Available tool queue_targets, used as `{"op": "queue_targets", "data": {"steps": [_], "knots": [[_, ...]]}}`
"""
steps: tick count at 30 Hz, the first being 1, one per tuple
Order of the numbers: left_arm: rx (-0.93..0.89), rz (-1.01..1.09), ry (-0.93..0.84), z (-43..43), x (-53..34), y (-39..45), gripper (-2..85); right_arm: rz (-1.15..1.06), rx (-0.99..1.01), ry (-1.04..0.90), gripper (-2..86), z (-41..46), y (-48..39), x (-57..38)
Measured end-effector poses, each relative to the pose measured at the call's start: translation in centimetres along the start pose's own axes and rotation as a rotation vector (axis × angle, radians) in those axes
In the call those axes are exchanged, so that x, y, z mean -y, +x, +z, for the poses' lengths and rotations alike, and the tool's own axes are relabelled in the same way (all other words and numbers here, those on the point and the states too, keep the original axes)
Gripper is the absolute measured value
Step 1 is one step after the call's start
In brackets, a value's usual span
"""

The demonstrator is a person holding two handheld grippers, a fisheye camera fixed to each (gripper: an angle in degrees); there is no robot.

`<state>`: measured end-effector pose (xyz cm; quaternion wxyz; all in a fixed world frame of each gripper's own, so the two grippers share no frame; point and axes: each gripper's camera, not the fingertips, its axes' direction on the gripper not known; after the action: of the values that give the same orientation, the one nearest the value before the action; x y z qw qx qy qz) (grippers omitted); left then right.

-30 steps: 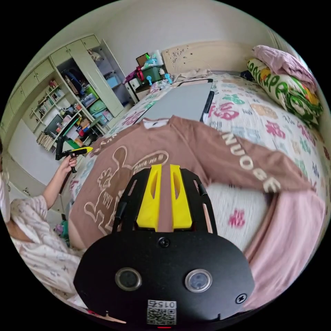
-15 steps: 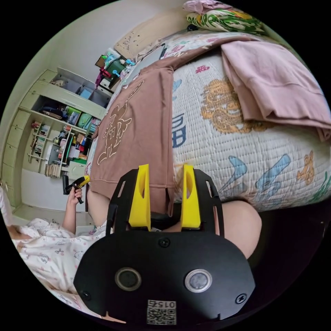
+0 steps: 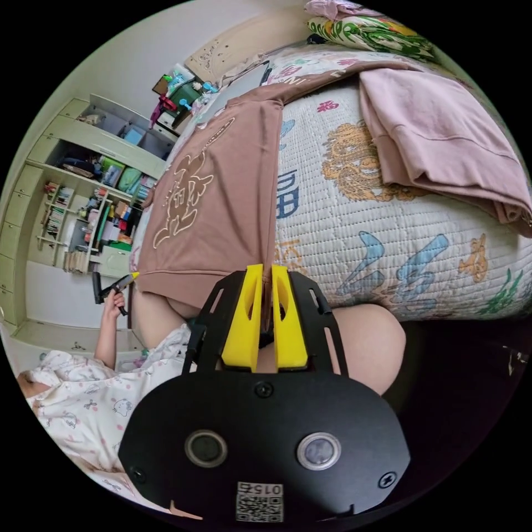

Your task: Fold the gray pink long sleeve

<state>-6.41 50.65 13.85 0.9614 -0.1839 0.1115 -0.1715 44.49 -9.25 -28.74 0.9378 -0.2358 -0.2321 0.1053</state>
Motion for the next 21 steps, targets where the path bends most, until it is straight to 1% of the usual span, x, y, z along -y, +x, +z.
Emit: {"op": "queue_targets", "data": {"steps": [3,5,8,11,15,18,19,21], "knots": [[0.05,0.027,-0.022,0.5,0.1,1.3,0.2,-0.022,-0.086,-0.043,3.0,1.0,-0.9,0.6],[0.067,0.035,-0.032,0.7,0.2,2.0,0.3,-0.028,-0.11,-0.063,3.3,1.6,-1.2,1.0],[0.068,0.045,-0.034,0.7,0.1,2.8,0.6,-0.037,-0.072,-0.076,4.5,1.6,-1.0,1.5],[0.09,0.038,0.004,-1.0,-0.3,3.0,1.4,-0.01,0.057,-0.004,6.0,-0.8,0.4,1.6],[0.063,0.039,0.12,-5.4,1.7,3.5,3.4,0.056,0.186,0.188,7.5,-5.9,3.6,3.2],[0.063,0.098,0.196,-6.8,5.6,6.1,5.1,0.085,0.204,0.308,8.7,-8.3,4.9,6.6],[0.061,0.111,0.208,-6.7,6.6,6.7,5.2,0.083,0.198,0.323,8.9,-8.4,4.9,7.5],[0.018,0.14,0.239,-5.6,11.5,8.5,5.7,0.074,0.183,0.336,9.9,-7.9,4.9,12.3]]}}
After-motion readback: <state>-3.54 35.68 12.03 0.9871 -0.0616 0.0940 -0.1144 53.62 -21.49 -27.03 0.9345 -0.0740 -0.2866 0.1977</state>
